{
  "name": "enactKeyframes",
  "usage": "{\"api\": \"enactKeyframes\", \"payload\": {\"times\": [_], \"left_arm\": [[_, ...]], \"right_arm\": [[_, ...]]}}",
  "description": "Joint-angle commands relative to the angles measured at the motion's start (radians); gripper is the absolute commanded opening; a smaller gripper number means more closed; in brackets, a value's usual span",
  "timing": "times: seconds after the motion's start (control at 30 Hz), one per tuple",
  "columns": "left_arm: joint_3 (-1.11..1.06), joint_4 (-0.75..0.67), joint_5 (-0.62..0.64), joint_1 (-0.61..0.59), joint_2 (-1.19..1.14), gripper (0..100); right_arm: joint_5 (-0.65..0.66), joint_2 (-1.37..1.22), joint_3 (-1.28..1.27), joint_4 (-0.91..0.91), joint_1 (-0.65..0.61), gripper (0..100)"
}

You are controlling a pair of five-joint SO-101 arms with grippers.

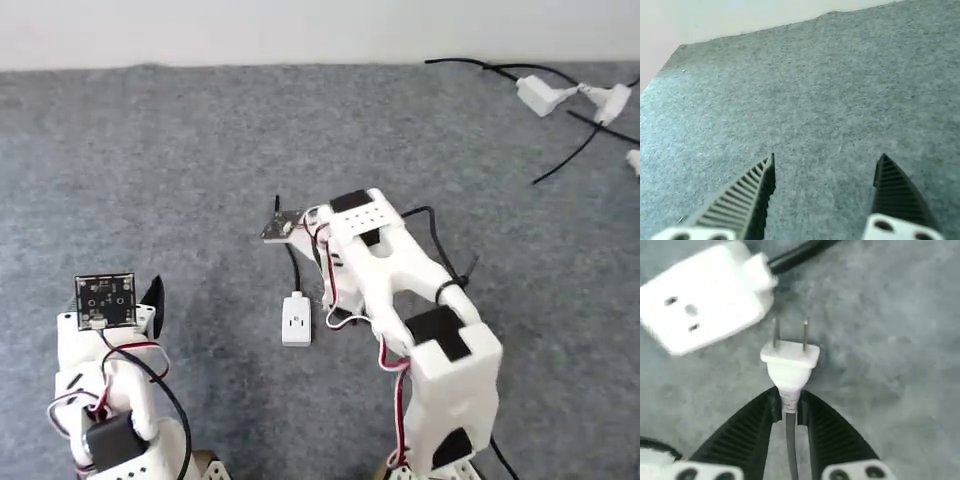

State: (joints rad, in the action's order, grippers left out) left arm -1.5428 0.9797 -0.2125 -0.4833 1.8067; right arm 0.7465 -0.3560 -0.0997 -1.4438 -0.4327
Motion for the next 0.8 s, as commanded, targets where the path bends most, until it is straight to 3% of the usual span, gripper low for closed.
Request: {"api": "enactKeyframes", "payload": {"times": [0.0, 0.3, 0.47, 0.77], "left_arm": [[-0.015, -0.051, -0.009, -0.003, 0.012, 31], [-0.005, -0.051, -0.005, 0.023, 0.014, 31], [0.147, 0.015, 0.000, 0.163, 0.014, 31], [0.561, 0.259, -0.006, 0.512, 0.011, 31]], "right_arm": [[0.002, 0.145, 0.106, -0.111, -0.016, 1.0], [-0.068, 0.401, 0.269, -0.326, -0.157, 1.0], [-0.129, 0.504, 0.299, -0.349, -0.229, 1.0], [-0.130, 0.618, 0.299, -0.352, -0.213, 1.0]]}}
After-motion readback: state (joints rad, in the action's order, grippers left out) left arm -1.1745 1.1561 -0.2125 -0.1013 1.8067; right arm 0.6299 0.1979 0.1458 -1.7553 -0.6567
